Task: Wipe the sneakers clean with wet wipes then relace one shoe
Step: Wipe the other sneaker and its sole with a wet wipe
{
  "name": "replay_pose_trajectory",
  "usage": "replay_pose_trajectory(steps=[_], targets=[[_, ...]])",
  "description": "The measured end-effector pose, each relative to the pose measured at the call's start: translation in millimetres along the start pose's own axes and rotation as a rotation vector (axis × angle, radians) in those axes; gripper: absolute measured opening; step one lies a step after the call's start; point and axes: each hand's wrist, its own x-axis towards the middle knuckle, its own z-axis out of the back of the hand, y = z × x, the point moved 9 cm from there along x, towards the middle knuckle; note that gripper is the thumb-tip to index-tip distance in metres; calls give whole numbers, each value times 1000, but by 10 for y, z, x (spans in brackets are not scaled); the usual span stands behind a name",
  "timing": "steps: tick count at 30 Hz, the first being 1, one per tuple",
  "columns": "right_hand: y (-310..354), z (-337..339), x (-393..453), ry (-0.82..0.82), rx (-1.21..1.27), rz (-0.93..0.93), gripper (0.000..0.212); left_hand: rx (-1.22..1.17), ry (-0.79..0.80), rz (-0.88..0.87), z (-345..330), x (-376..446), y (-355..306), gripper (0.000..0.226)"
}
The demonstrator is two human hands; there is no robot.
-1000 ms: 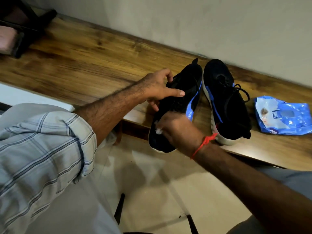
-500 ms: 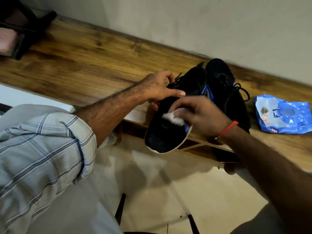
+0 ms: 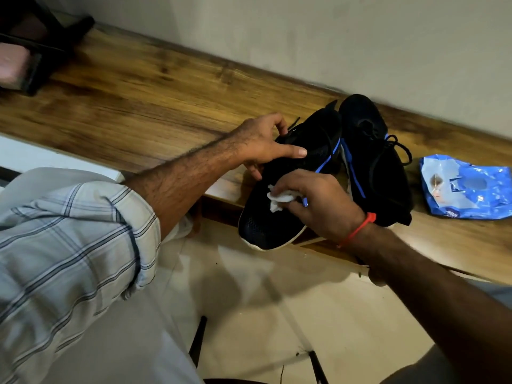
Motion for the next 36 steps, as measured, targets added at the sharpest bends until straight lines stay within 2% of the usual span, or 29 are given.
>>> replay_pose_trajectory(steps=[3, 5, 8, 12, 13, 14, 17, 19, 21, 24, 29, 31, 34, 36], targets=[[46, -74, 35, -72, -45, -4, 24, -2, -1, 0, -12, 6, 1, 56], [149, -237, 36, -37, -30, 22, 22, -9, -15, -1, -12, 6, 3, 55], [441, -462, 15, 29, 32, 158, 18, -1, -28, 0, -5, -5, -5, 56], [656, -620, 19, 153, -20, 297, 12, -3, -20, -12, -12, -18, -18, 53], [630, -609, 38, 165, -55, 305, 17, -3, -20, -18, -10, -22, -25, 51], [560, -566, 71, 159, -98, 301, 21, -4, -20, -22, -7, -24, -32, 49], [213, -297, 211, 47, -200, 192, 12, 9, -13, -27, 3, -37, -46, 46], [198, -242, 190, 25, -172, 173, 13, 11, -19, -32, 5, -40, -52, 47], [465, -449, 83, 114, -94, 236, 16, 0, -30, -29, -1, -45, -48, 48], [758, -730, -72, 296, -42, 335, 11, 2, -37, -30, -15, -48, -60, 49], [266, -363, 165, 109, -145, 186, 15, 17, -41, -39, -4, -47, -60, 50], [423, -442, 87, 131, -82, 206, 15, 8, -43, -36, -5, -37, -53, 49], [767, -655, -44, 262, 15, 270, 30, 0, -42, -27, -12, -35, -43, 49], [625, -612, 15, 253, -37, 246, 29, 3, -40, -34, -19, -30, -50, 48]])
